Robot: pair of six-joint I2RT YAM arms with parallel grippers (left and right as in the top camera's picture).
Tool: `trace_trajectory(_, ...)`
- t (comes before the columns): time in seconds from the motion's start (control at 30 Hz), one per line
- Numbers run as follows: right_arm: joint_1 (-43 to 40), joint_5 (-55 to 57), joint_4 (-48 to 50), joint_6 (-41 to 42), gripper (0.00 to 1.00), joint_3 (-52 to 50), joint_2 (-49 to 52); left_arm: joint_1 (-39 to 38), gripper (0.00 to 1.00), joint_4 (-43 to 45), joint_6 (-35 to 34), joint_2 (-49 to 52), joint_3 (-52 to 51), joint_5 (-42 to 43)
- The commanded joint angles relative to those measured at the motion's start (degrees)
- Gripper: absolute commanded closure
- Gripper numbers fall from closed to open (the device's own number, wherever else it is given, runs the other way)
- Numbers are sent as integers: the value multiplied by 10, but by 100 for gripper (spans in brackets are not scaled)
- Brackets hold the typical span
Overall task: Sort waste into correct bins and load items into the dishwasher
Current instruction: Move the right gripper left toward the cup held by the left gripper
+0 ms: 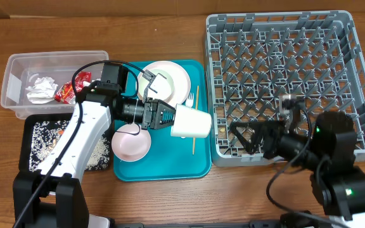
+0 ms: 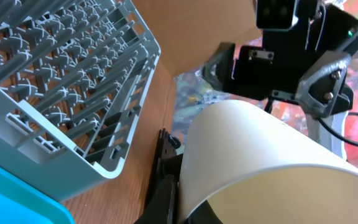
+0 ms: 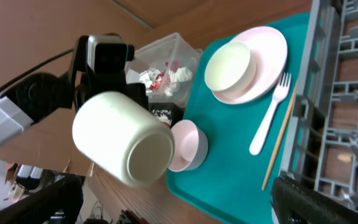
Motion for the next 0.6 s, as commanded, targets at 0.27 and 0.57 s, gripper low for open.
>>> trace_trajectory(0.27, 2, -103, 4, -129, 5, 17, 58, 0, 95, 0, -38, -14, 12, 7)
trace_trajectory(0.57, 2, -276, -4, -284, 6, 17, 145, 0, 92, 25, -59, -14, 12, 87)
